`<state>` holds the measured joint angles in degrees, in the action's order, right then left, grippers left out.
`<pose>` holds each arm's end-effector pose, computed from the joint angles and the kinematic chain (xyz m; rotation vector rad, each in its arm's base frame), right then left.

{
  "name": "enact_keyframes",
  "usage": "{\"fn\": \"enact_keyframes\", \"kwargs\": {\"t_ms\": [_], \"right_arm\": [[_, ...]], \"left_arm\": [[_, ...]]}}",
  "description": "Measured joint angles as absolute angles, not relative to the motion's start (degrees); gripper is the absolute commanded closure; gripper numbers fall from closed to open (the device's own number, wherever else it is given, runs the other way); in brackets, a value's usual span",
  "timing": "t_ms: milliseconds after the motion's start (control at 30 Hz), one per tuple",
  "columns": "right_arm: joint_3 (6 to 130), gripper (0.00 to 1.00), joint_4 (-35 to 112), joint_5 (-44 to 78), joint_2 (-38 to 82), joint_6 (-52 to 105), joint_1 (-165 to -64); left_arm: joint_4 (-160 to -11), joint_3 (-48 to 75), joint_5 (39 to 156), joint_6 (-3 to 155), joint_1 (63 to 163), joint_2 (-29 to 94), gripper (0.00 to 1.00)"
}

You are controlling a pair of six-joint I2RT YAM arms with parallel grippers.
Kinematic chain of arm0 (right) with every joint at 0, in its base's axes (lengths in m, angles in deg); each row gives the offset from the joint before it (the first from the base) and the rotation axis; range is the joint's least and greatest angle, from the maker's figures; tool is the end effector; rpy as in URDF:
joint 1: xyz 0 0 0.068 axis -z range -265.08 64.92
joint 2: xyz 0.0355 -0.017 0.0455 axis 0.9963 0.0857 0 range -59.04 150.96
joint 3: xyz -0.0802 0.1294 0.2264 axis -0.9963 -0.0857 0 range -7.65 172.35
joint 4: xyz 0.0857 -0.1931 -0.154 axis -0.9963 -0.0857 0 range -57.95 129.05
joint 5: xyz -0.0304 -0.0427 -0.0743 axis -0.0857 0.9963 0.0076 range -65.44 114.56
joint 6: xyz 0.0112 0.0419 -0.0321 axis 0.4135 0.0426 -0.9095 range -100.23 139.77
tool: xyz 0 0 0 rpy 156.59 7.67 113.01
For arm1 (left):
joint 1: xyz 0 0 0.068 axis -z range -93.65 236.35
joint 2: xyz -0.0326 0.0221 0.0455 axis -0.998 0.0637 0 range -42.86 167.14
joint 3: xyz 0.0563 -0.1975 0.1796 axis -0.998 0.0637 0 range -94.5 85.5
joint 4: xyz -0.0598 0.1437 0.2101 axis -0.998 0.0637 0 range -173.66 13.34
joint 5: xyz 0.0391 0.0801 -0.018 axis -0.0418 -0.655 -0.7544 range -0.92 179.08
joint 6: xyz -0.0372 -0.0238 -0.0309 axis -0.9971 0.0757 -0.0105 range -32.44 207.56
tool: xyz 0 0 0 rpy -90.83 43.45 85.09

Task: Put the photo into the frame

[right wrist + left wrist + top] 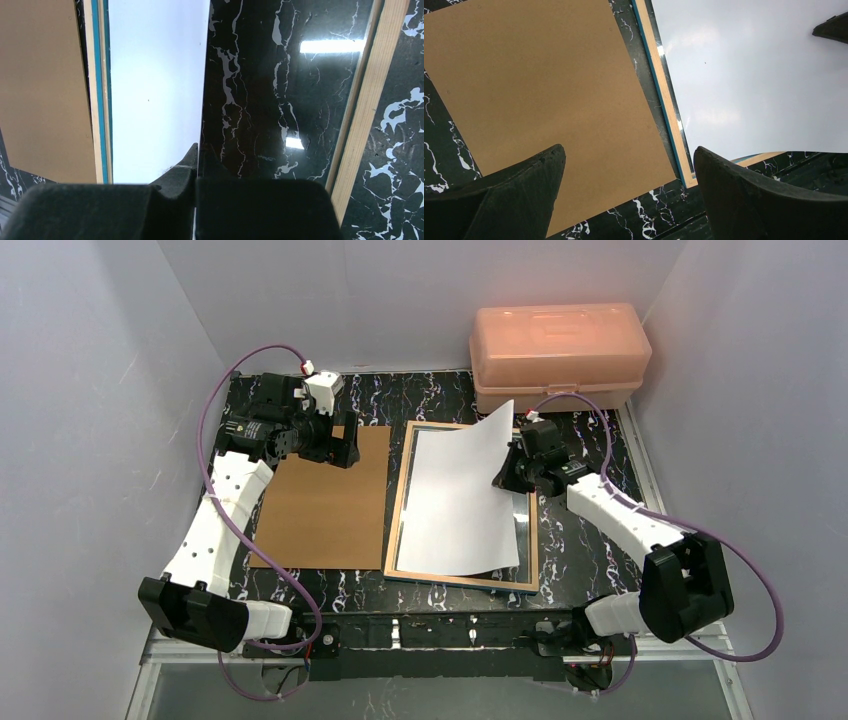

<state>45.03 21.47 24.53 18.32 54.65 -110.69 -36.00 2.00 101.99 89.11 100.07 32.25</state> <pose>0.2624 0.1257 0.2496 0.1911 2.3615 0.5286 0.2604 -0.0717 0.3950 0.4199 2.2223 -0.3675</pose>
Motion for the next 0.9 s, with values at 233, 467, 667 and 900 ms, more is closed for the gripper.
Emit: {"fn": "enact_keyframes", "kwargs": {"t_ms": [233, 467, 667, 900], "right_arm": [[45.05, 0.99, 22.8, 24.55, 19.72, 53.31, -110.69], [45.03, 0.97, 23.63, 23.48, 20.64, 52.57, -110.64], [44.95, 0.93, 24.79, 22.67, 21.58, 52.51, -110.64], [44.95, 0.29, 24.09, 23.8, 22.02, 51.22, -110.64]], "left_arm": [[-35.57, 1.87, 101.99, 89.11, 100.07, 32.27, 0.01], [-35.41, 1.76, 101.99, 89.04, 100.07, 32.27, 0.02], [-35.3, 1.19, 101.99, 89.02, 100.07, 32.27, 0.02], [-35.24, 1.19, 101.99, 89.02, 100.07, 32.27, 0.01]]}}
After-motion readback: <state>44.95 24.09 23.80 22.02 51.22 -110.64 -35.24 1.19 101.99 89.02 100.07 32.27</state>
